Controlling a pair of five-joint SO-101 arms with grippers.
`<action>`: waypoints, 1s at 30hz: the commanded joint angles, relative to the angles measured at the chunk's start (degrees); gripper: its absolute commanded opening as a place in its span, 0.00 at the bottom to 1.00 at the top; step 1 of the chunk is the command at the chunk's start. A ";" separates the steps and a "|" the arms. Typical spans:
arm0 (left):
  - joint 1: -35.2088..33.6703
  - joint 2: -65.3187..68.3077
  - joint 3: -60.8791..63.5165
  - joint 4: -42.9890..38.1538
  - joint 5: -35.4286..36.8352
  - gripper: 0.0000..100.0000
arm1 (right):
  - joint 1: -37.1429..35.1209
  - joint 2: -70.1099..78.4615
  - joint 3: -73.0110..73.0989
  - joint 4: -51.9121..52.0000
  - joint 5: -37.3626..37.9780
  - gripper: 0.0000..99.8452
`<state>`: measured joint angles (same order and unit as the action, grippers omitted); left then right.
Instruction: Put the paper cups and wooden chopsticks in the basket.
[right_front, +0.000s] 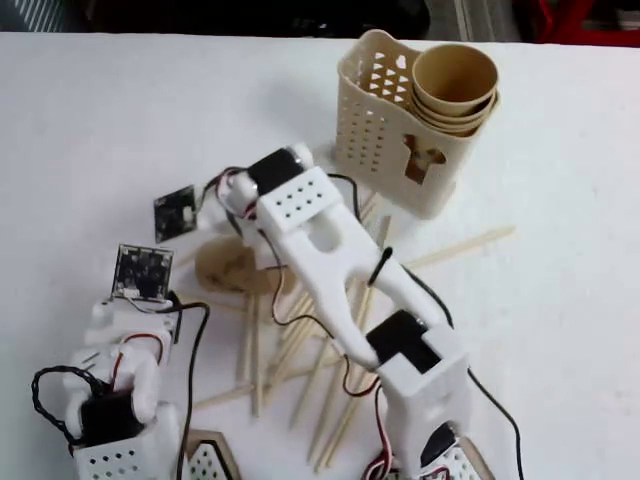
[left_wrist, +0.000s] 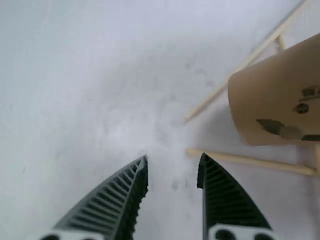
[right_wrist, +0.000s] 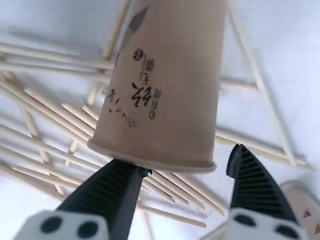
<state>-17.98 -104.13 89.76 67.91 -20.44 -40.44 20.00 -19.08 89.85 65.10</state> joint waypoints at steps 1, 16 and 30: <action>-0.13 -0.48 -0.18 -1.32 -0.70 0.17 | -1.89 -2.68 -0.26 -0.75 -1.49 0.23; -0.13 -0.48 -0.18 -1.32 -0.70 0.17 | 2.42 -8.40 -0.70 0.22 -9.93 0.02; -0.13 -0.48 -0.18 -1.32 -0.70 0.17 | 17.01 -27.30 -0.70 7.08 -25.05 0.02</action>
<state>-17.98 -104.13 89.76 67.91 -20.44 -26.90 -0.92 -18.99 96.44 42.33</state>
